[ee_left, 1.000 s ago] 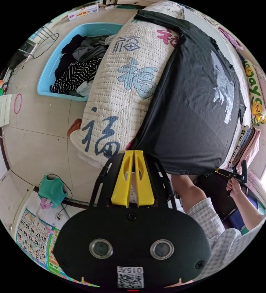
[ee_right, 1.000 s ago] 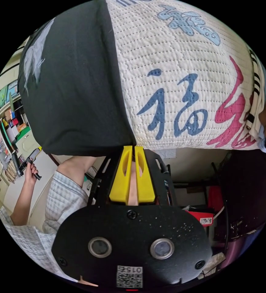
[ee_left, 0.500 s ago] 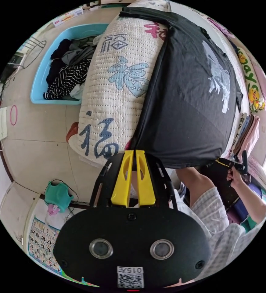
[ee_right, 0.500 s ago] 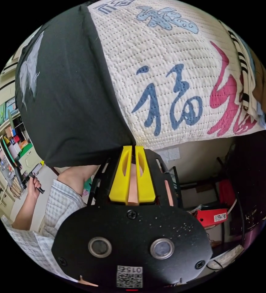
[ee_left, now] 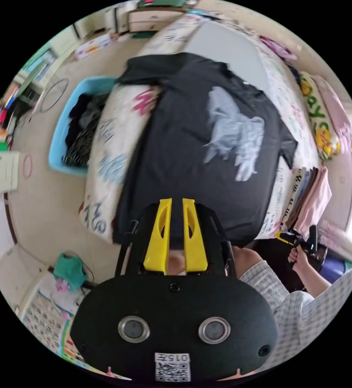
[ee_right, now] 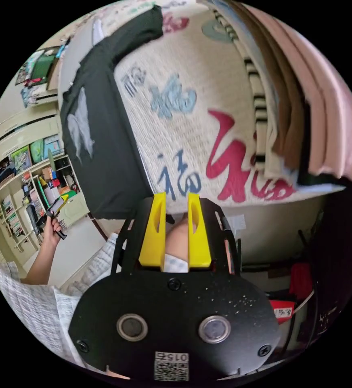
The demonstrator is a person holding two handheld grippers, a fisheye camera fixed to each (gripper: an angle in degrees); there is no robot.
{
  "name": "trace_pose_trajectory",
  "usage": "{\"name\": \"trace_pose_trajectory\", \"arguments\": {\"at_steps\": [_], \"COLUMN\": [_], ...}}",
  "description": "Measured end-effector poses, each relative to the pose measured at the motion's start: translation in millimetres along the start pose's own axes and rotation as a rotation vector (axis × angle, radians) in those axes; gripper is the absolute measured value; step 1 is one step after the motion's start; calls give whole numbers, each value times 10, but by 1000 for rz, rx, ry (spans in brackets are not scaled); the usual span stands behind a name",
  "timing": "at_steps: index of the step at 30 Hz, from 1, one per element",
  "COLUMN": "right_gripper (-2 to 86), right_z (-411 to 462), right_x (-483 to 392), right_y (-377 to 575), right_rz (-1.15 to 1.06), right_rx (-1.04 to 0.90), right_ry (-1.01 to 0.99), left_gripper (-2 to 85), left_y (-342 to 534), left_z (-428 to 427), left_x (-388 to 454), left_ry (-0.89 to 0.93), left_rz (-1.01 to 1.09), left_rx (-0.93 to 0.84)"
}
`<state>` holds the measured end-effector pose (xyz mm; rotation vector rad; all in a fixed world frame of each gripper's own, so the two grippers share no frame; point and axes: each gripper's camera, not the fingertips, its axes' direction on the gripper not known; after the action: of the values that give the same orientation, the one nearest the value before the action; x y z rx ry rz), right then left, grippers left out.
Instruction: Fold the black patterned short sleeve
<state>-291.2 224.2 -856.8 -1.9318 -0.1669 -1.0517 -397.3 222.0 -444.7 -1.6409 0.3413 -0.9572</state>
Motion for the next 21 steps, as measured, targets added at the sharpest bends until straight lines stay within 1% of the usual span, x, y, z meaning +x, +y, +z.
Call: {"name": "trace_pose_trajectory", "arguments": {"at_steps": [1, 2, 4, 5, 6, 7, 8, 10, 13, 17, 21], "right_gripper": [82, 81, 79, 79, 78, 78, 78, 80, 82, 80, 60], "right_z": [-33, -79, -114, -111, -81, -58, 7, 151, 432, 803, 959], "right_x": [-23, -60, -98, -110, -107, -103, -91, -59, 41, 182, 190], "right_y": [-99, -314, -672, -916, -1152, -1266, -1477, -1767, -2110, -2385, -2545], "right_rz": [-18, -46, -75, -89, -91, -88, -84, -68, -24, -1, -46], "right_rx": [33, 93, 179, 232, 274, 291, 319, 337, 336, 309, 306], "right_ry": [-1, -5, -32, -60, -84, -96, -116, -133, -145, -213, -186], "left_gripper": [56, 57, 60, 62, 65, 69, 70, 75, 78, 82, 70], "left_y": [-290, -438, -1047, -1194, -1478, -1743, -1866, -2297, -2700, -2907, -2984], "left_z": [59, 97, 313, 375, 506, 641, 708, 985, 1361, 1681, 1949], "left_x": [426, 640, 1486, 1688, 2079, 2446, 2626, 3286, 3883, 4360, 4604], "left_ry": [40, 68, 187, 215, 269, 311, 322, 311, 291, 274, 171], "left_rz": [94, 137, 278, 301, 338, 360, 374, 427, 438, 506, 536], "left_rx": [37, 57, 105, 116, 126, 132, 135, 132, 64, -6, -49]}}
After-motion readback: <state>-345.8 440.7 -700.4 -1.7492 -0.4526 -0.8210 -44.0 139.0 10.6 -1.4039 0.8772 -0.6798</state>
